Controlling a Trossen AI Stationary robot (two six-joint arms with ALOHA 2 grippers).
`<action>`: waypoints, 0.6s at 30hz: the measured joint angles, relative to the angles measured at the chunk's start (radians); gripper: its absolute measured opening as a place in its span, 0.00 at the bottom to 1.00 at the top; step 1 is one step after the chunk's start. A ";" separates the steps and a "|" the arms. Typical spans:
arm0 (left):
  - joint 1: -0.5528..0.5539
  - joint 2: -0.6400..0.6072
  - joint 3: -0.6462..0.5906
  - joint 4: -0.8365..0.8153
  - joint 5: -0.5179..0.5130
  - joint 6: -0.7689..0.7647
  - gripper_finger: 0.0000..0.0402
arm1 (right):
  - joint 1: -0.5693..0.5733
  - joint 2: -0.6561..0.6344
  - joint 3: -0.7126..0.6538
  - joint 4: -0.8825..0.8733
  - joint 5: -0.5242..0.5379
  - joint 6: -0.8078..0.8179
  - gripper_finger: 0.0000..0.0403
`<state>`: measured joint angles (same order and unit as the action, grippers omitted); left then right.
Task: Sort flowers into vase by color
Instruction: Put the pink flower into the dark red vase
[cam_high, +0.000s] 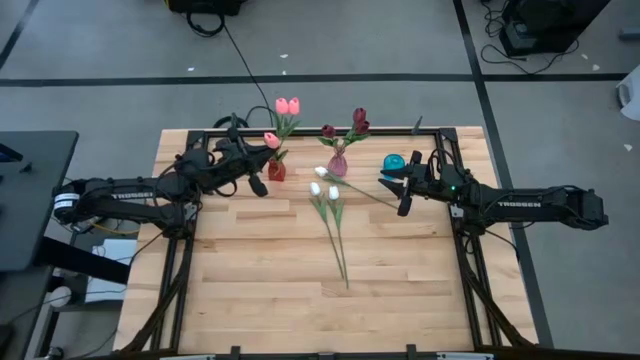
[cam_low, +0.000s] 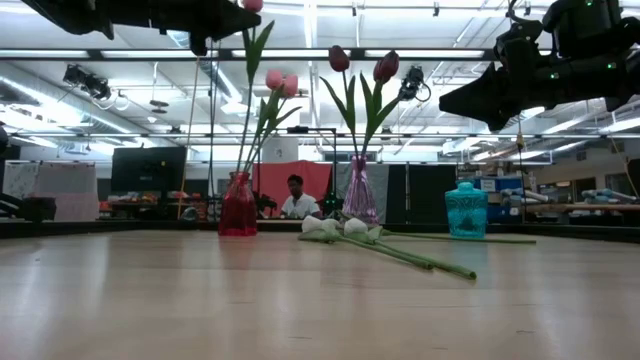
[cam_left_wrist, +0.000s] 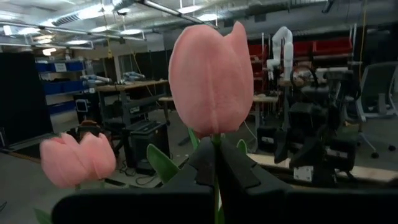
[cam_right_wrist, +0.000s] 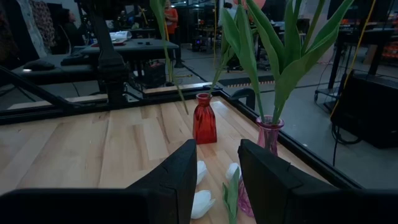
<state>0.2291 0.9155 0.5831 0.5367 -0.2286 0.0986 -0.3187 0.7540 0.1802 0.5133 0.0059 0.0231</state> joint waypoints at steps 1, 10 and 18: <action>0.000 -0.006 0.000 0.012 -0.007 -0.001 0.02 | 0.000 0.000 0.000 0.000 0.000 0.000 0.33; 0.001 -0.021 0.001 0.047 -0.067 0.004 0.02 | 0.000 0.000 0.000 0.000 0.000 0.000 0.33; 0.007 -0.027 0.001 0.108 -0.100 0.063 0.02 | 0.000 0.000 0.000 0.000 0.000 0.002 0.33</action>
<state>0.2358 0.8884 0.5838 0.6447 -0.3285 0.1614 -0.3187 0.7544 0.1802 0.5137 0.0056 0.0254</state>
